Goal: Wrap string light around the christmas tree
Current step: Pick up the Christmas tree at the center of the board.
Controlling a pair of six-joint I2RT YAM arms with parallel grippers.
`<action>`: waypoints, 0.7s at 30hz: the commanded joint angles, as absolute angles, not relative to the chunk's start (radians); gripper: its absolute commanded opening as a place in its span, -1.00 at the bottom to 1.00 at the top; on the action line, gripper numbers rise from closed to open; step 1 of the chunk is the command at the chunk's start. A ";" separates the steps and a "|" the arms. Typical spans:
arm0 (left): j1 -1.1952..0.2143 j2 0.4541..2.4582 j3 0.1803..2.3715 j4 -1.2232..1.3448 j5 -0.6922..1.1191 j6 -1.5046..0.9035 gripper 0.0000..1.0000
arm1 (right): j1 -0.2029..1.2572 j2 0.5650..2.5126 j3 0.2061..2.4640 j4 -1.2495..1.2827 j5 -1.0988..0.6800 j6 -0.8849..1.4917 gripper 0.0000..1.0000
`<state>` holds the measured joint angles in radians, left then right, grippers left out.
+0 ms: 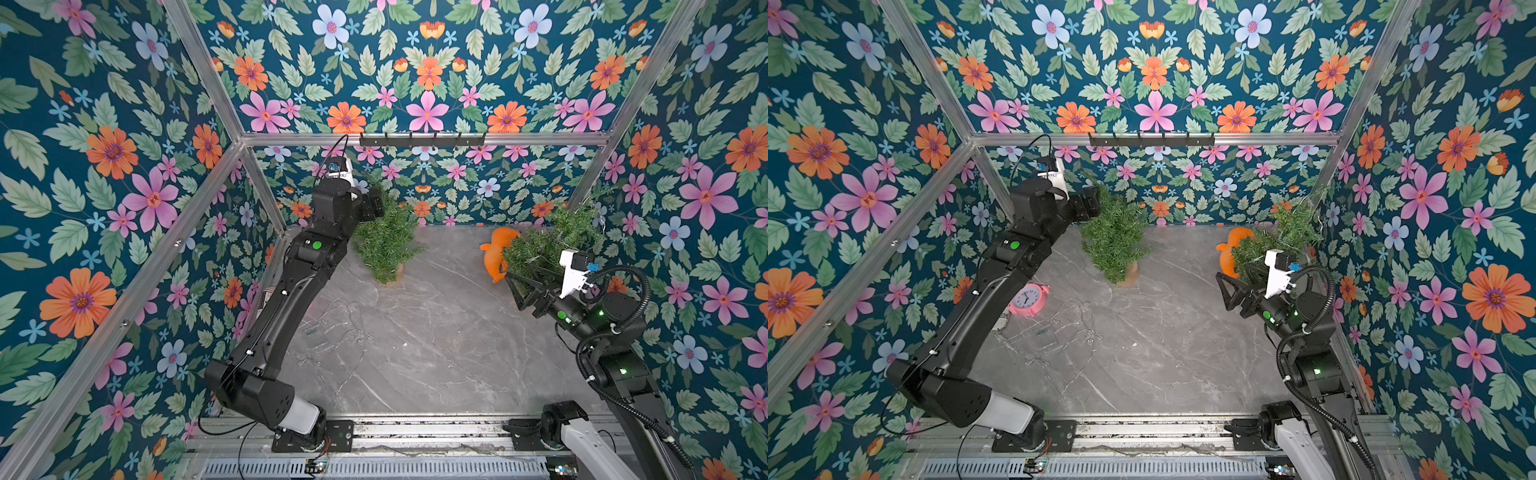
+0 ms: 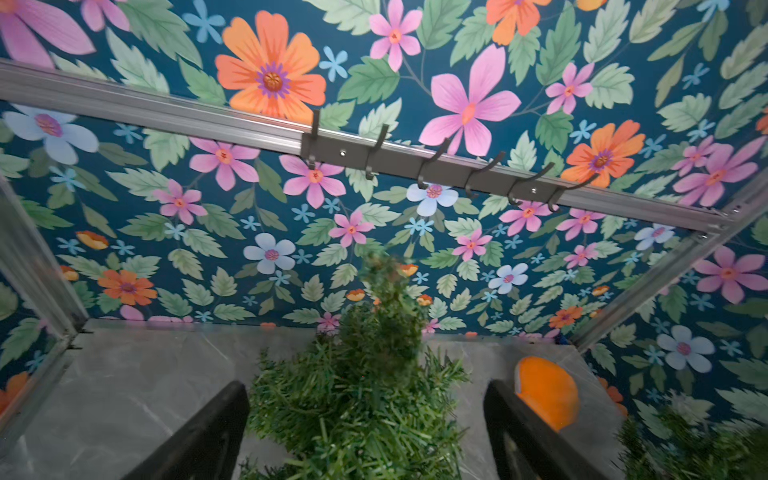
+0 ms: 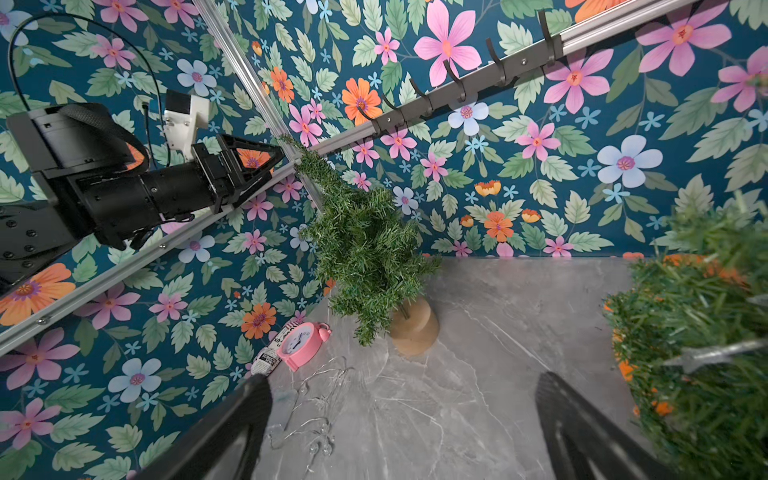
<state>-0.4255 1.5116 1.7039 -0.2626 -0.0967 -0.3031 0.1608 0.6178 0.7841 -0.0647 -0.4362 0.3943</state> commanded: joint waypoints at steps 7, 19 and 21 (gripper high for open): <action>-0.423 1.612 1.731 -0.178 -0.058 -0.286 0.71 | 0.162 0.561 0.729 -0.079 -0.433 0.437 0.98; -0.427 1.731 1.839 -0.197 -0.081 -0.291 -0.16 | 0.161 0.506 0.693 -0.105 -0.417 0.444 0.96; -0.428 1.715 1.817 -0.182 -0.082 -0.294 -0.42 | 0.162 0.499 0.687 -0.104 -0.413 0.444 0.95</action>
